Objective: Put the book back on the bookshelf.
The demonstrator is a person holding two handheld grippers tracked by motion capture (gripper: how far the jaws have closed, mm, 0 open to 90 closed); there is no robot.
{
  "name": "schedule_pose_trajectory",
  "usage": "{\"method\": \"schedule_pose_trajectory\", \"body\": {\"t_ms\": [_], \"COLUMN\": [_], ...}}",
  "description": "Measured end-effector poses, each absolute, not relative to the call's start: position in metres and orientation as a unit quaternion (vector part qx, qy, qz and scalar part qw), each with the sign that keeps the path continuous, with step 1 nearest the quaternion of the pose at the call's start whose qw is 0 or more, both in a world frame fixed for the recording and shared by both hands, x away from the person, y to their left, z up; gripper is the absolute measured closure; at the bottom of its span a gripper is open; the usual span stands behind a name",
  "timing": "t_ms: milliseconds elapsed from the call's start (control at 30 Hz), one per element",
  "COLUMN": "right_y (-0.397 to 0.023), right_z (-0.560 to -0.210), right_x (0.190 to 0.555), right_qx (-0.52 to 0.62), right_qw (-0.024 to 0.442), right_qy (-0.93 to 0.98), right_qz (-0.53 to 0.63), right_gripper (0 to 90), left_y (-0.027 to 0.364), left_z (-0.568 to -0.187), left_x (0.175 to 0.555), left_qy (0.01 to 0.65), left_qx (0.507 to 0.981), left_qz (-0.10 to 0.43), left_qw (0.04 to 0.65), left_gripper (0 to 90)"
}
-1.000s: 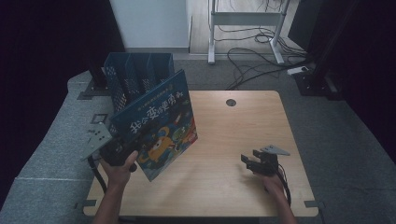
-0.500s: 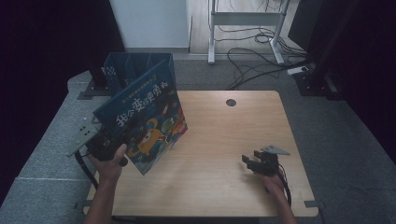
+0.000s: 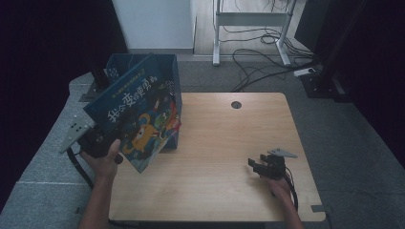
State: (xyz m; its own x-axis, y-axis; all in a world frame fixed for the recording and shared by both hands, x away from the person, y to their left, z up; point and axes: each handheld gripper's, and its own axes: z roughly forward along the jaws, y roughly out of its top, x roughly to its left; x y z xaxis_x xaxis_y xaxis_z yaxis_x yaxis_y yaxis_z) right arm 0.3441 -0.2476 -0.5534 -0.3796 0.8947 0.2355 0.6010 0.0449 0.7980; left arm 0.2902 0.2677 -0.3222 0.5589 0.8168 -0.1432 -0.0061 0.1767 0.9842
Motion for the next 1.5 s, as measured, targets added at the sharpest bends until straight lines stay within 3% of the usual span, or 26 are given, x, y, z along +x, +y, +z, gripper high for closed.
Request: {"method": "schedule_pose_trajectory", "body": {"t_ms": [1500], "right_y": [-0.249], "right_z": [-0.554], "right_x": [0.345], "right_qx": [0.538], "right_qw": [0.162], "right_qy": [0.701], "right_qz": [0.439], "right_gripper": [33.1], "left_y": [0.263], "left_z": [-0.305], "left_x": [0.345], "left_qy": [0.423], "left_qx": [0.541], "left_qz": [0.355], "left_qw": [0.634], "left_gripper": [82.1]}}
